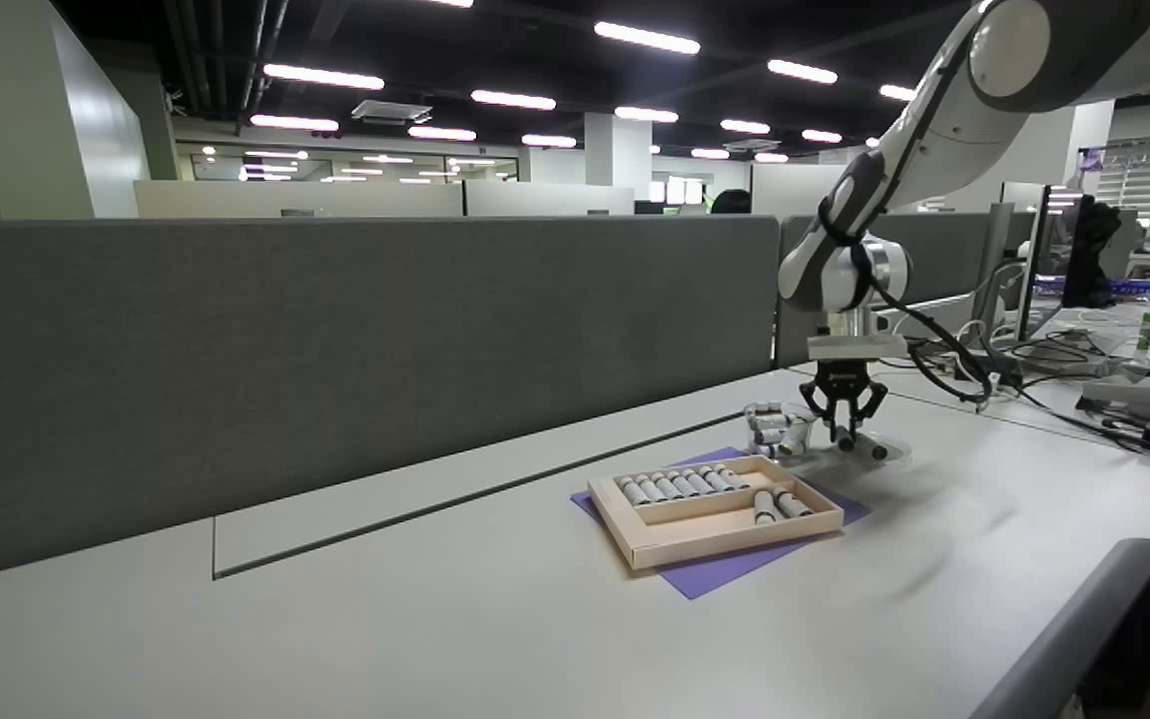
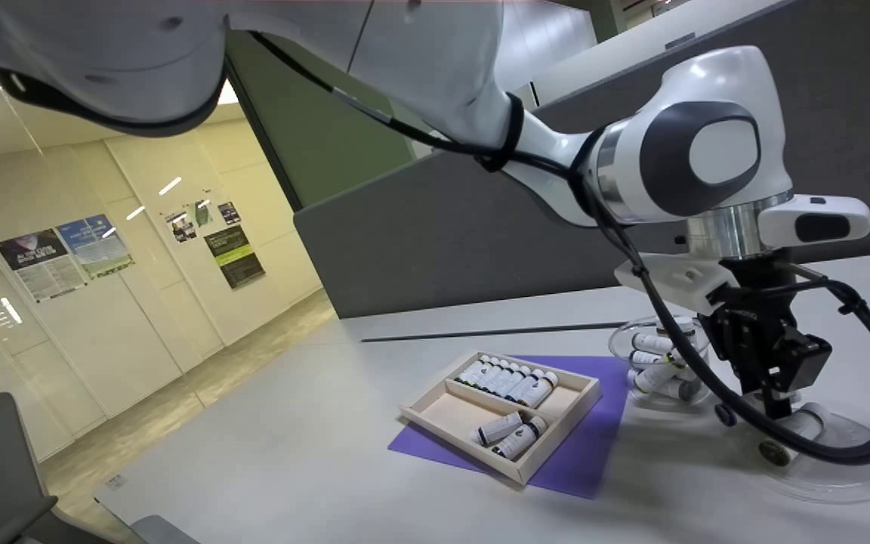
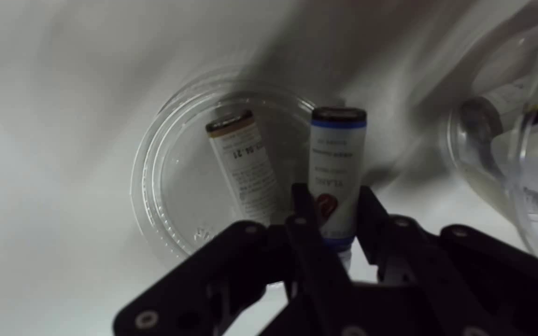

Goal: Put on of the things on the lower compartment of the tray on the clear lid

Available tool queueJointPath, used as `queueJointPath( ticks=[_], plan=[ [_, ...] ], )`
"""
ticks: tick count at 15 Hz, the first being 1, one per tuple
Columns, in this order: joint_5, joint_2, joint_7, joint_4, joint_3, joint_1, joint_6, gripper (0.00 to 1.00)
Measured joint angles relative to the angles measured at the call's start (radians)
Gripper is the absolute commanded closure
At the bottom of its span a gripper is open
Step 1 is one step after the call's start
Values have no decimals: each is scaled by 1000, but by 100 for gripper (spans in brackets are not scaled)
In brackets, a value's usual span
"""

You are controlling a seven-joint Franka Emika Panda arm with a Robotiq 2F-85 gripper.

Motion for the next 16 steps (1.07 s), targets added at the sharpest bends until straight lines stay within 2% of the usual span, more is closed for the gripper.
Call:
queueJointPath(
  ticks=[5, 12, 13, 14, 16],
  plan=[
    [0, 23, -2, 50, 0, -24, -60, 95],
    [0, 24, -15, 52, 0, -43, -68, 95],
    [0, 24, -16, 52, 0, -46, -70, 54],
    [0, 24, -17, 52, 0, -48, -72, 54],
    [0, 24, -19, 53, 0, -52, -79, 40]
  ],
)
